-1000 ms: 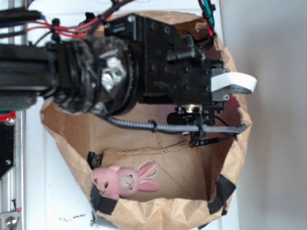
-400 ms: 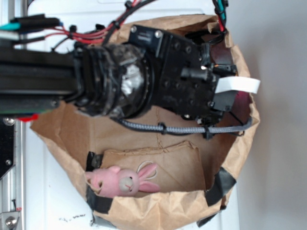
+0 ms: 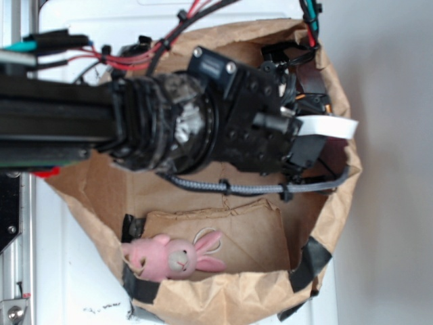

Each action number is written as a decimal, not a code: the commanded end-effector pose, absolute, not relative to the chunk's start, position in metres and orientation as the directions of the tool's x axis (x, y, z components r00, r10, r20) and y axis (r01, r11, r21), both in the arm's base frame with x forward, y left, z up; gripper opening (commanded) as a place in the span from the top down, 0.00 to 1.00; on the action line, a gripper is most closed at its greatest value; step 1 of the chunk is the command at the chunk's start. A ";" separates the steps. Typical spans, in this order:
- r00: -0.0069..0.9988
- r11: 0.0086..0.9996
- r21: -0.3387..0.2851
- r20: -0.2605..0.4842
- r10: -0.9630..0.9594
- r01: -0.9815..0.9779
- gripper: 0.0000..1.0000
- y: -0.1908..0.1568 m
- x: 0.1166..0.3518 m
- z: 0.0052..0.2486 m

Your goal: Grab the green ball.

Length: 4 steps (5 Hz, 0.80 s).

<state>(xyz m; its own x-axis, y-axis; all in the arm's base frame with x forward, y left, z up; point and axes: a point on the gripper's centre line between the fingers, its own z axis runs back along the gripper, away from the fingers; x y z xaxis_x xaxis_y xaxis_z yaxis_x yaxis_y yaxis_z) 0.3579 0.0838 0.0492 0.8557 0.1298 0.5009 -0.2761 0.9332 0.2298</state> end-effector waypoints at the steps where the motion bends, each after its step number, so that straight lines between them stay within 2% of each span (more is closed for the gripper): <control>1: 0.847 0.933 0.266 0.527 0.071 -0.244 0.00 0.083 0.358 0.047; 2: 0.850 0.934 0.267 0.523 0.066 -0.237 0.00 0.081 0.357 0.047; 3: 0.852 0.942 0.241 0.517 0.080 -0.235 1.00 0.081 0.356 0.051; 4: 0.848 0.941 0.240 0.523 0.080 -0.237 1.00 0.080 0.356 0.051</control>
<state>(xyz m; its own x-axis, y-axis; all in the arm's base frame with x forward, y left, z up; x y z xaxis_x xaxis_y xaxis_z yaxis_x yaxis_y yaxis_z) 0.3533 0.0801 0.0422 0.8575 0.0839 0.5077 -0.2397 0.9382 0.2498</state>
